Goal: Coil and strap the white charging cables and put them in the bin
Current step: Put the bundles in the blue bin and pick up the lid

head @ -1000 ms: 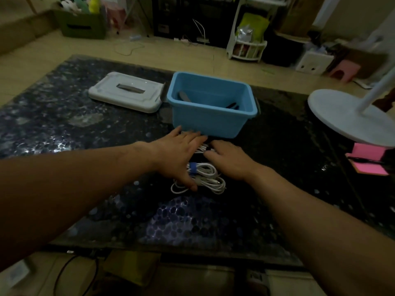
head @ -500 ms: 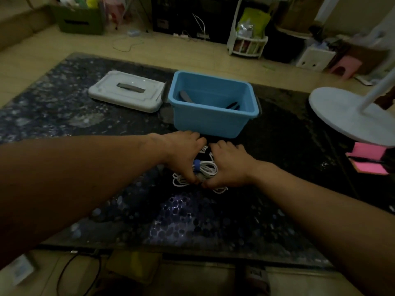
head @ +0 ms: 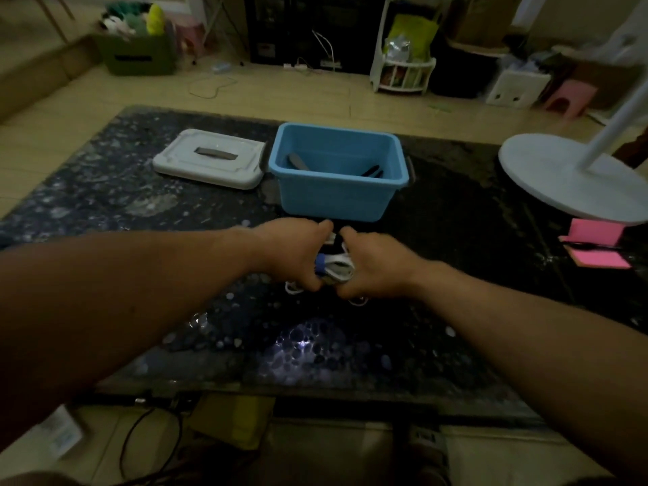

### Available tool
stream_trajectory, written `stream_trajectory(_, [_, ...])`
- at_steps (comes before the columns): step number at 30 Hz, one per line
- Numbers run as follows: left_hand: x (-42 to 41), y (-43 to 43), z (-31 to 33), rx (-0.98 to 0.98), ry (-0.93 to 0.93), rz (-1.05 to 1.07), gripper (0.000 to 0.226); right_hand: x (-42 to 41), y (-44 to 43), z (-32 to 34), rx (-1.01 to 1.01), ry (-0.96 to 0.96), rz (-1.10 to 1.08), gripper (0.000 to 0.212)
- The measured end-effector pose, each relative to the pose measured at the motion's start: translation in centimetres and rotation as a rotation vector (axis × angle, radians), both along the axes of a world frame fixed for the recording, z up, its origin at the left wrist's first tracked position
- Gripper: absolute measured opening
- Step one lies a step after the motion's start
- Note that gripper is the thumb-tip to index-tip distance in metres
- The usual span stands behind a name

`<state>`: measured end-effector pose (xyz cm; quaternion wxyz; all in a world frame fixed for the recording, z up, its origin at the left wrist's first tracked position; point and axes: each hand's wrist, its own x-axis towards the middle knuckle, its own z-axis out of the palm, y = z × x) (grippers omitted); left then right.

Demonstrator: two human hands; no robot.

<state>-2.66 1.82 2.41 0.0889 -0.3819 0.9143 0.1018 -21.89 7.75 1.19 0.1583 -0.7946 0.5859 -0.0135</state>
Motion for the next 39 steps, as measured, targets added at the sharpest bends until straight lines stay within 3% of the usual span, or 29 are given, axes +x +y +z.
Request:
stream_trajectory(7, [-2.9, -5.6, 13.7, -0.155, 0.144, 0.005, 0.070, -3.0, -6.4, 14.0, -0.154, 0.031, -0.031, 0.062])
stream_trajectory(10, [-3.9, -9.5, 15.8, -0.249, 0.191, 0.034, 0.071, -3.8, -10.6, 16.7, -0.217, 0.056, -0.012, 0.068])
stream_trajectory(13, [-4.7, -13.0, 14.0, -0.257, 0.207, 0.075, 0.071, -4.3, -14.6, 15.3, -0.197, 0.073, -0.016, 0.069])
stream_trajectory(18, [-5.6, -17.3, 7.0, -0.006, 0.080, 0.061, 0.070, -5.2, -20.4, 7.6, 0.040, 0.117, 0.016, 0.068])
stream_trajectory(20, [-6.4, -18.4, 3.8, 0.124, -0.088, 0.040, 0.062, -4.9, -21.7, 4.6, 0.211, 0.311, 0.080, 0.061])
stream_trajectory(23, [-7.3, -19.8, 0.5, 0.168, -0.202, 0.074, 0.071, -4.3, -22.8, 2.5, 0.320, 0.513, 0.083, 0.081])
stream_trajectory(27, [-7.6, -20.4, -0.1, 0.121, -0.263, 0.079, 0.073, -4.2, -23.1, 5.0, 0.468, 0.389, 0.078, 0.111])
stream_trajectory(28, [-7.5, -20.4, -0.1, 0.090, -0.279, 0.077, 0.074, -4.2, -22.9, 5.8, 0.493, 0.326, 0.065, 0.105])
stream_trajectory(31, [-7.2, -20.2, 0.3, 0.060, -0.327, 0.069, 0.078, -3.7, -21.3, 6.5, 0.405, 0.238, 0.072, 0.063])
stream_trajectory(33, [-7.1, -19.8, 0.9, 0.130, -0.306, 0.078, 0.079, -3.7, -20.1, 5.8, 0.314, 0.274, 0.046, 0.056])
stream_trajectory(36, [-6.1, -19.0, 3.3, 0.171, -0.189, 0.094, 0.085, -3.8, -19.8, 6.1, 0.332, 0.321, 0.021, 0.059])
stream_trajectory(39, [-3.5, -17.1, 8.4, 0.188, 0.069, 0.133, 0.100, -3.6, -19.2, 9.8, 0.270, 0.147, -0.102, 0.076])
